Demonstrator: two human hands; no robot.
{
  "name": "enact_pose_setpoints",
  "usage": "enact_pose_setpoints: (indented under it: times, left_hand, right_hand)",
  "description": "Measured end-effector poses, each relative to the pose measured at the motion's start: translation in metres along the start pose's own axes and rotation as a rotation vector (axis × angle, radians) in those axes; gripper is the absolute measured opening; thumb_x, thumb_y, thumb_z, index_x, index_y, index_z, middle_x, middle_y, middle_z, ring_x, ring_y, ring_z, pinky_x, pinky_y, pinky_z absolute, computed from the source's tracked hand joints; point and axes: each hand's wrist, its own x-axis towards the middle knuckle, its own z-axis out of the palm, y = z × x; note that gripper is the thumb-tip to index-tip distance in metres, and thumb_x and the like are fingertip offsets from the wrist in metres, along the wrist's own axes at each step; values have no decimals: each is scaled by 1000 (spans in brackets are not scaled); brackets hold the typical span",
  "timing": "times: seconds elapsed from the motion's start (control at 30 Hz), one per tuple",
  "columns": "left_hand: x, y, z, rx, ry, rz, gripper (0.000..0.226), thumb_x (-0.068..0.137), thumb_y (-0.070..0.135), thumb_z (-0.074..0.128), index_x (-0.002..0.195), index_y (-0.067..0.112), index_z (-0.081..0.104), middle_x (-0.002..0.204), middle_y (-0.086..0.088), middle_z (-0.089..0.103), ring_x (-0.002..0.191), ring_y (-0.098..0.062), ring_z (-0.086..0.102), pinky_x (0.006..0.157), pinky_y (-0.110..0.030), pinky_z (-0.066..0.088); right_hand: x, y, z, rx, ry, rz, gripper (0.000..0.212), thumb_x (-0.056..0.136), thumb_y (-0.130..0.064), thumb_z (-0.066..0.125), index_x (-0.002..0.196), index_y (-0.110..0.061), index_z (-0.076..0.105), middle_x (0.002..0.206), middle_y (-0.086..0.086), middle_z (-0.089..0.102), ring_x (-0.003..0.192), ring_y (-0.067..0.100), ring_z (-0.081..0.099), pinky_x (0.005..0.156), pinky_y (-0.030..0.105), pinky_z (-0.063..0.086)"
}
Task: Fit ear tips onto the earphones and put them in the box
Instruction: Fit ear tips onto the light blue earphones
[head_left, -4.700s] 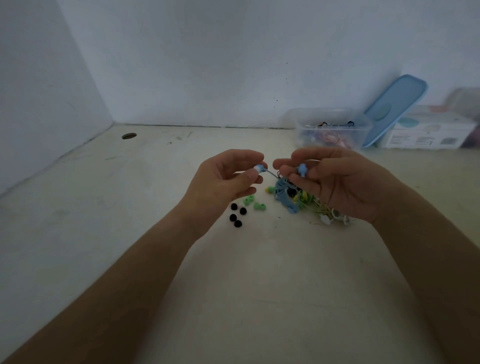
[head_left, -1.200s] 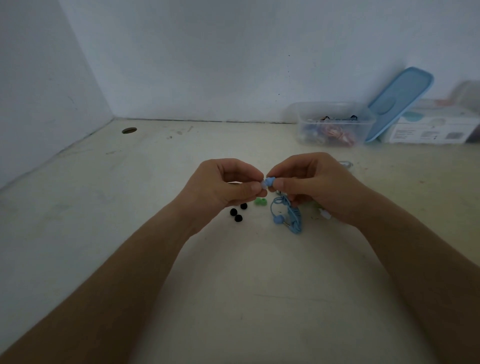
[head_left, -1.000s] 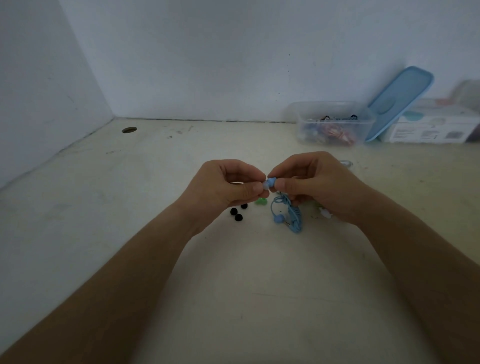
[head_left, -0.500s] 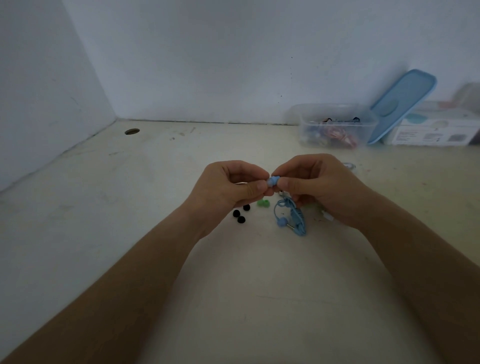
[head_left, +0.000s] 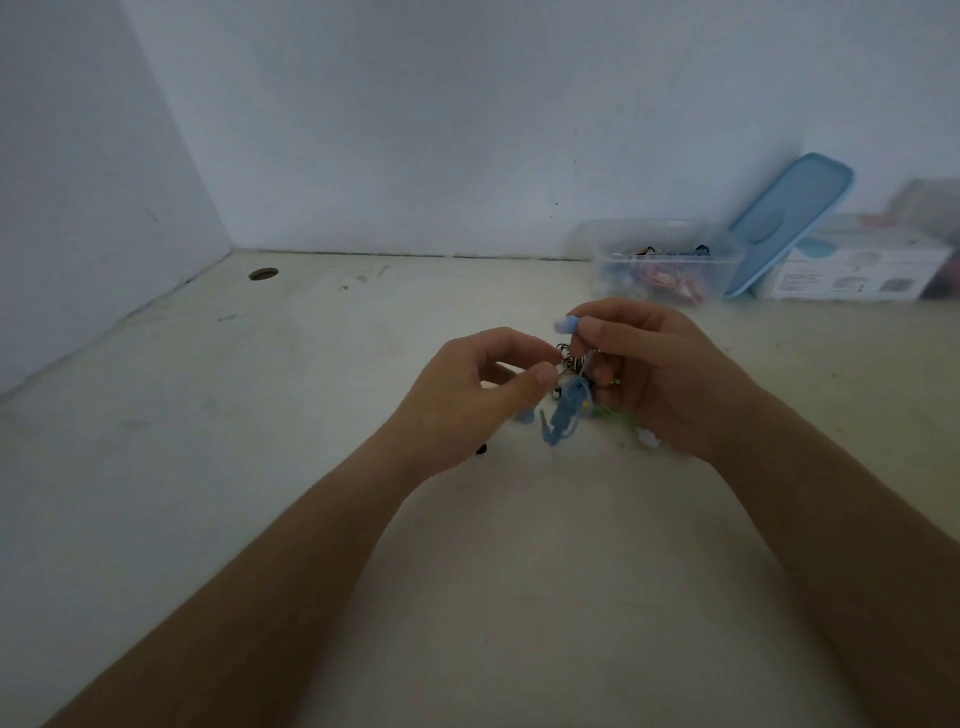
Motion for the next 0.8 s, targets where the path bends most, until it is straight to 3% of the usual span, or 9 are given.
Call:
enact_pose_setpoints:
  times: [0.17, 0.33, 0.47, 0.6, 0.7, 0.8]
  left_hand:
    - [-3, 3, 17, 155, -58, 29, 40, 71, 42, 83, 101, 45, 57, 100, 24, 63, 86, 6, 59, 67, -10, 47]
    - [-2, 1, 19, 196, 8, 83, 39, 76, 33, 84, 106, 36, 59, 95, 21, 65, 84, 4, 61, 66, -6, 45]
    - [1, 1, 20, 125, 48, 59, 29, 80, 30, 80, 105, 30, 65, 93, 12, 70, 78, -6, 68, 69, -20, 57]
    - [7, 7, 17, -47, 113, 3, 21, 87, 20, 75, 106, 17, 69, 94, -1, 73, 73, -20, 74, 73, -41, 62]
    - [13, 16, 15, -78, 145, -1, 18, 88, 19, 73, 105, 14, 70, 92, -4, 74, 73, -20, 75, 76, -41, 62]
    - [24, 21, 16, 19, 137, 6, 20, 91, 26, 71, 109, 19, 71, 94, 2, 74, 74, -15, 74, 76, -40, 62]
  right_hand:
    - [-7, -3, 3, 141, 8, -11, 19, 82, -18, 63, 98, -11, 71, 75, -2, 63, 55, 9, 48, 47, 21, 44]
    - [-8, -4, 5, 259, 25, -25, 17, 84, -18, 61, 98, -12, 69, 76, -3, 63, 54, 7, 50, 46, 20, 47]
    - [-8, -5, 4, 318, 66, -24, 14, 89, -16, 58, 93, -13, 71, 80, 0, 66, 56, 7, 55, 49, 20, 50]
    - [-6, -11, -3, 225, 231, -29, 27, 93, -11, 60, 73, -21, 77, 86, 4, 71, 58, 11, 55, 51, 23, 51]
    - [-5, -19, -5, 117, 285, -2, 7, 91, -11, 65, 89, -12, 72, 92, 7, 73, 64, 17, 63, 53, 26, 54]
    - [-5, -27, -7, -6, 255, 65, 7, 91, -14, 66, 97, -9, 67, 99, 9, 76, 82, 29, 75, 57, 31, 57]
